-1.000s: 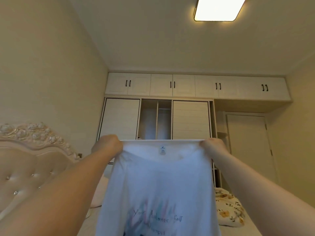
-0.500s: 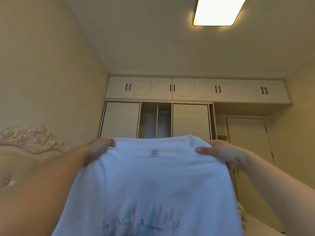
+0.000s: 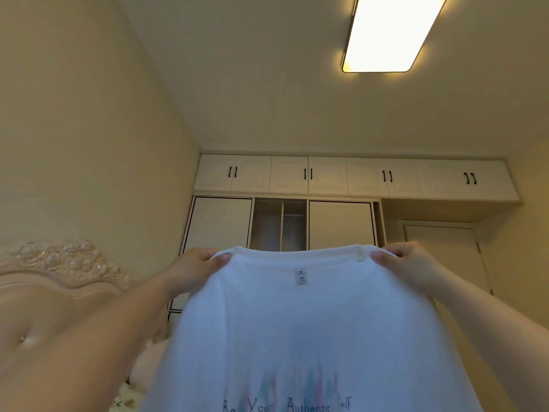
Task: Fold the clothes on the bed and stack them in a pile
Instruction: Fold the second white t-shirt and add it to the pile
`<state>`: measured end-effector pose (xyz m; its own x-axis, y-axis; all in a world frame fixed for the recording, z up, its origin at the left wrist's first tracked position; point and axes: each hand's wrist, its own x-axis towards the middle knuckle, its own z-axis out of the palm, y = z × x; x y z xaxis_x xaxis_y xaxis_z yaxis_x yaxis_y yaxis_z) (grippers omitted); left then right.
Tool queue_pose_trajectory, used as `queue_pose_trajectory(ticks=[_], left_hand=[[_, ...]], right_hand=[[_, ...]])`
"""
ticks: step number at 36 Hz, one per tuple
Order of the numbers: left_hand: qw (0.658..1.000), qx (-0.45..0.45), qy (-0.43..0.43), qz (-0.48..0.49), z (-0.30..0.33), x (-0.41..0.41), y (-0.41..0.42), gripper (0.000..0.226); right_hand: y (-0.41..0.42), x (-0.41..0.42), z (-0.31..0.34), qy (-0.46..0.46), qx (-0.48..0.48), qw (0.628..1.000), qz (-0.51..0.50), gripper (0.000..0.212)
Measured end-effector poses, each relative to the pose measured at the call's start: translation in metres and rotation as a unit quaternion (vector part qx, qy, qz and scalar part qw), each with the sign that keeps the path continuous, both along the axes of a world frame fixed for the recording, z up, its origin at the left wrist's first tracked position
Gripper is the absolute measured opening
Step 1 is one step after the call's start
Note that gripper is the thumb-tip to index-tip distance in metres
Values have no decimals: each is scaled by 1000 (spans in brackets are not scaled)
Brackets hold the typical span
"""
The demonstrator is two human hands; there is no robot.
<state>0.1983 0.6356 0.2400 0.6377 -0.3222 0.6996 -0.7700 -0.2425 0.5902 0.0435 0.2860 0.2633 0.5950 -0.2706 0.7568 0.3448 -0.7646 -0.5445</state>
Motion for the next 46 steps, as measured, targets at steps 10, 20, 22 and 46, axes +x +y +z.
queue_pose_trajectory(ticks=[10, 20, 22, 46], left_hand=[[977, -210, 22, 39, 24, -5, 11, 27], [989, -86, 85, -87, 24, -18, 37, 38], [988, -96, 83, -93, 24, -20, 35, 36], [978, -150, -32, 142, 15, -6, 33, 28]], right_hand=[[25, -48, 35, 119, -78, 990, 4, 30], [35, -47, 30, -73, -214, 956, -187, 36], [43, -44, 32, -97, -230, 940, -233, 40], [50, -58, 15, 32, -35, 994, 94, 29]])
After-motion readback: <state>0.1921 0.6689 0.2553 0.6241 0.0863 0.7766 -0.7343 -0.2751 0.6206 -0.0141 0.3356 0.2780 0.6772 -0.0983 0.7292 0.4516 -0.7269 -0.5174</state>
